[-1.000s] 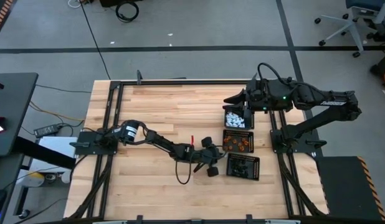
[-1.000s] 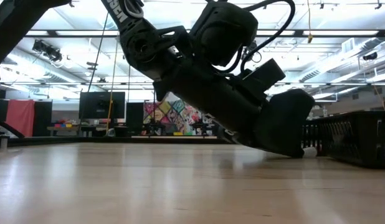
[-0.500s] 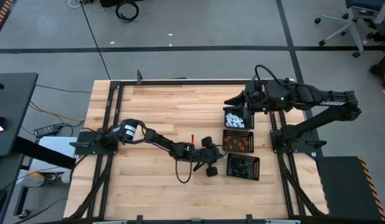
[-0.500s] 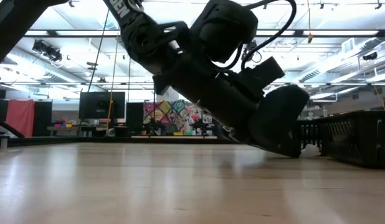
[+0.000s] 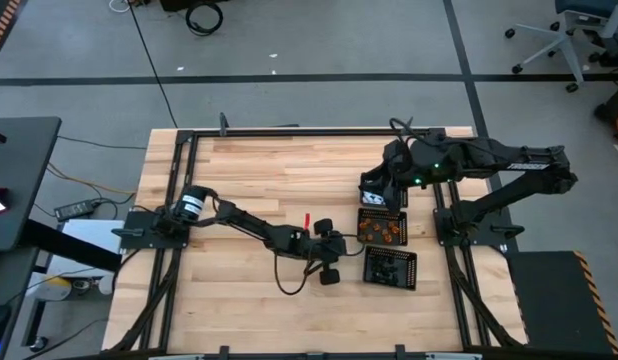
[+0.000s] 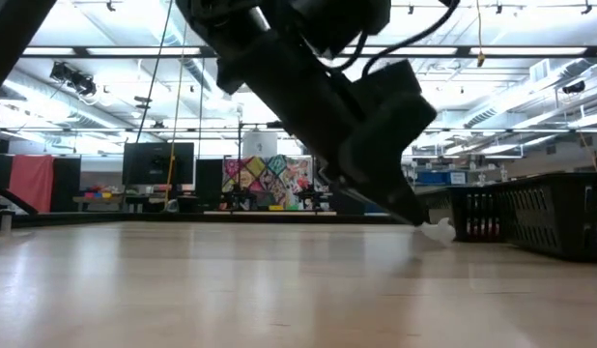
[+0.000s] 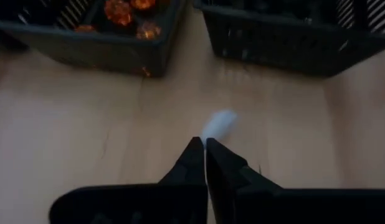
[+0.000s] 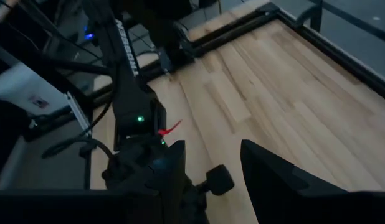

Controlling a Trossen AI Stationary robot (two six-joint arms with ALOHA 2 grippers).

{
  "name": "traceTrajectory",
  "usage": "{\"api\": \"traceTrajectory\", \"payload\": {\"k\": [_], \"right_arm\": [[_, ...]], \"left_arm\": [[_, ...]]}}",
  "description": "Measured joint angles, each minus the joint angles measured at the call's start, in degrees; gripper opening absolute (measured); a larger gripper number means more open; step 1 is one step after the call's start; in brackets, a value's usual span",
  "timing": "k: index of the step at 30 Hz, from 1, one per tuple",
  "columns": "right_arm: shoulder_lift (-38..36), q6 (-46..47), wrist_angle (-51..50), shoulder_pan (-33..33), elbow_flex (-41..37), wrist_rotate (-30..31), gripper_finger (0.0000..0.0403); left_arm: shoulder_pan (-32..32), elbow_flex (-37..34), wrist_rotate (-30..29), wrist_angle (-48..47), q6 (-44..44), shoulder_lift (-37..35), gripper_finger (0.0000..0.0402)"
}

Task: Sort Halloween decoration
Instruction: Put the white ghost toy into the top black bin

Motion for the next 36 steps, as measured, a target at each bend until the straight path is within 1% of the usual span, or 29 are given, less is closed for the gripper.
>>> {"api": "traceTrajectory", "payload": {"k": [3, 7, 11, 14, 17, 19, 21, 24, 27, 30, 32, 34, 36], "right_arm": [[-0.2, -0.7, -0.3, -0.5, 0.0, 0.1, 0.016], [-0.4, -1.0, -3.0, -0.6, 0.0, 0.0, 0.016], [0.4, -1.1, -11.5, -0.6, 0.0, -0.2, 0.016], [1.0, 2.3, -17.3, -0.4, 0.0, -0.7, 0.016], [1.7, 4.3, -19.6, 1.5, -1.5, -2.8, 0.016], [2.3, 4.1, -19.6, 3.3, -4.0, -3.9, 0.016], [3.0, 3.8, -18.9, 4.7, -5.9, -4.4, 0.016], [3.7, 2.8, -16.8, 6.2, -8.8, -3.9, 0.016], [3.6, 1.8, -9.7, 7.6, -11.7, -2.7, 0.016], [4.5, 0.8, -0.1, 8.9, -15.9, -3.7, 0.016], [6.7, 0.7, 6.3, 9.1, -18.9, -5.3, 0.016], [9.5, 0.0, 14.7, 9.7, -21.1, -6.5, 0.016], [13.8, -0.3, 19.9, 10.2, -21.5, -7.3, 0.016]], "left_arm": [[0.0, 0.0, -0.2, -1.5, 0.1, -1.3, 0.0001], [0.6, 0.2, 0.3, -1.8, 0.1, -2.9, 0.0001], [1.6, 0.2, 0.9, -6.0, 0.2, -3.7, 0.0], [2.0, 0.1, 1.9, -10.3, 0.4, -4.2, 0.0], [2.2, 0.0, 2.2, -15.8, 1.9, -5.5, 0.0], [2.2, 0.1, 2.1, -16.4, 2.8, -6.6, 0.0], [2.2, -1.4, 1.5, -18.0, 3.1, -9.0, 0.0], [2.1, -6.3, 0.8, -16.4, 1.8, -13.3, 0.0], [2.1, -12.2, 0.4, -15.5, 0.8, -18.6, 0.0], [2.1, -18.6, 0.1, -14.8, -0.6, -25.6, 0.0], [2.1, -22.9, -0.6, -13.6, -2.0, -30.4, 0.0], [2.1, -26.5, -1.7, -12.6, -3.6, -34.9, 0.0], [2.1, -29.8, -3.6, -11.6, -5.6, -39.6, 0.0]]}}
